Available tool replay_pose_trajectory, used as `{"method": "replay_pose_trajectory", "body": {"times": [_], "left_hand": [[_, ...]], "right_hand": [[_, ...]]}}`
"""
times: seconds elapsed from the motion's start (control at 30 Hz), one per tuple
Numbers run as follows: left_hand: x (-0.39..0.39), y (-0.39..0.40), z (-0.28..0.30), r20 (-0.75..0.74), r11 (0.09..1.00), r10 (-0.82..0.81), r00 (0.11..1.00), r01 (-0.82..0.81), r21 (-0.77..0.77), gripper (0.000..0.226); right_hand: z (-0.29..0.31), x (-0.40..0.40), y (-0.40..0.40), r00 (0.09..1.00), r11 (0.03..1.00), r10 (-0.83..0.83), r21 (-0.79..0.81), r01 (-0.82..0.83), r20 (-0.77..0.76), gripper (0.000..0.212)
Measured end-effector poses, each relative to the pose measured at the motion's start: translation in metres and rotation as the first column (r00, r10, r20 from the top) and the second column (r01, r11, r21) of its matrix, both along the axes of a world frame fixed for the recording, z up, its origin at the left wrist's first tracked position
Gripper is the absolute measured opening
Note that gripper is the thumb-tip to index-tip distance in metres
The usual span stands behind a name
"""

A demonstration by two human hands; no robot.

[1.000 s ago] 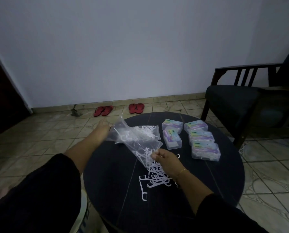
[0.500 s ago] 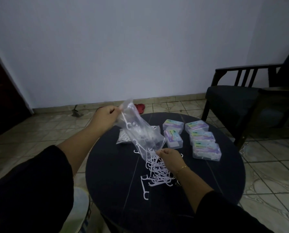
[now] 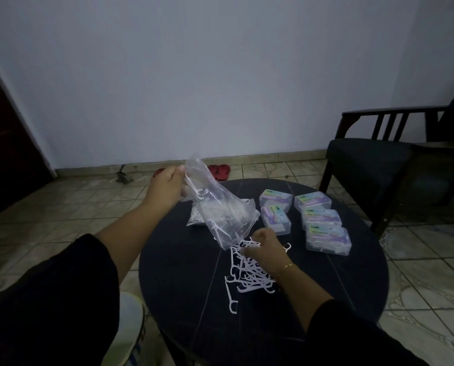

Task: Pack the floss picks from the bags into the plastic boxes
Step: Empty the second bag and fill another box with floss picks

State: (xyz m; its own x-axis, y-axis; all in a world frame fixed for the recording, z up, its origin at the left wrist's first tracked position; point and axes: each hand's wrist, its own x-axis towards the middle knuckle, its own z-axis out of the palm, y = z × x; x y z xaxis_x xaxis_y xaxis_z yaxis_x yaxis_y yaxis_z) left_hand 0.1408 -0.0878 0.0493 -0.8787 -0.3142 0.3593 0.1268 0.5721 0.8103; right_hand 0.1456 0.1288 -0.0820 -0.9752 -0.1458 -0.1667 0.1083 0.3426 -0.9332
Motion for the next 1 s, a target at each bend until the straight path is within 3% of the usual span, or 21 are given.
{"method": "replay_pose_trajectory", "body": {"times": [0.13, 0.27, 0.4, 0.53, 0.67, 0.73, 0.83, 0.9, 1.0], "left_hand": [[0.000, -0.001, 0.002, 0.004, 0.992, -0.004, 1.000, 0.003, 0.126, 0.031], [-0.001, 0.000, 0.004, 0.028, 0.988, 0.004, 1.000, -0.008, 0.155, 0.030], [-0.002, -0.003, 0.003, 0.035, 0.986, -0.007, 0.999, 0.001, 0.166, 0.030], [-0.001, -0.008, -0.004, 0.066, 0.989, 0.005, 0.998, -0.015, 0.144, 0.030], [0.001, -0.013, -0.011, 0.083, 0.989, 0.027, 0.996, -0.039, 0.140, 0.029], [0.001, -0.015, -0.012, 0.093, 0.989, 0.042, 0.995, -0.055, 0.140, 0.029], [0.002, -0.016, -0.011, 0.093, 0.985, 0.046, 0.995, -0.061, 0.160, 0.029], [0.003, -0.015, -0.009, 0.082, 0.982, 0.044, 0.996, -0.058, 0.178, 0.028], [0.002, -0.013, -0.008, 0.078, 0.986, 0.043, 0.996, -0.055, 0.157, 0.029]], "right_hand": [[-0.002, -0.002, -0.010, 0.998, 0.956, -0.011, 0.292, 0.029, -0.062, 0.076], [0.010, 0.000, -0.018, 0.986, 0.882, 0.140, 0.465, -0.081, -0.094, 0.075], [0.011, -0.001, -0.022, 0.997, 0.954, 0.074, 0.295, -0.062, -0.028, 0.024], [-0.002, -0.010, -0.018, 0.999, 0.994, 0.039, 0.105, -0.037, -0.020, 0.039], [0.000, -0.010, -0.010, 0.988, 0.971, 0.138, 0.203, -0.123, -0.062, 0.009], [0.001, -0.009, -0.007, 0.985, 0.948, 0.158, 0.290, -0.132, -0.066, 0.019], [0.007, -0.006, -0.008, 0.983, 0.914, 0.168, 0.387, -0.125, -0.079, 0.008], [0.008, -0.004, -0.010, 0.973, 0.873, 0.210, 0.467, -0.143, -0.095, 0.032], [0.010, -0.002, -0.017, 0.967, 0.905, 0.219, 0.398, -0.152, -0.130, 0.048]]}}
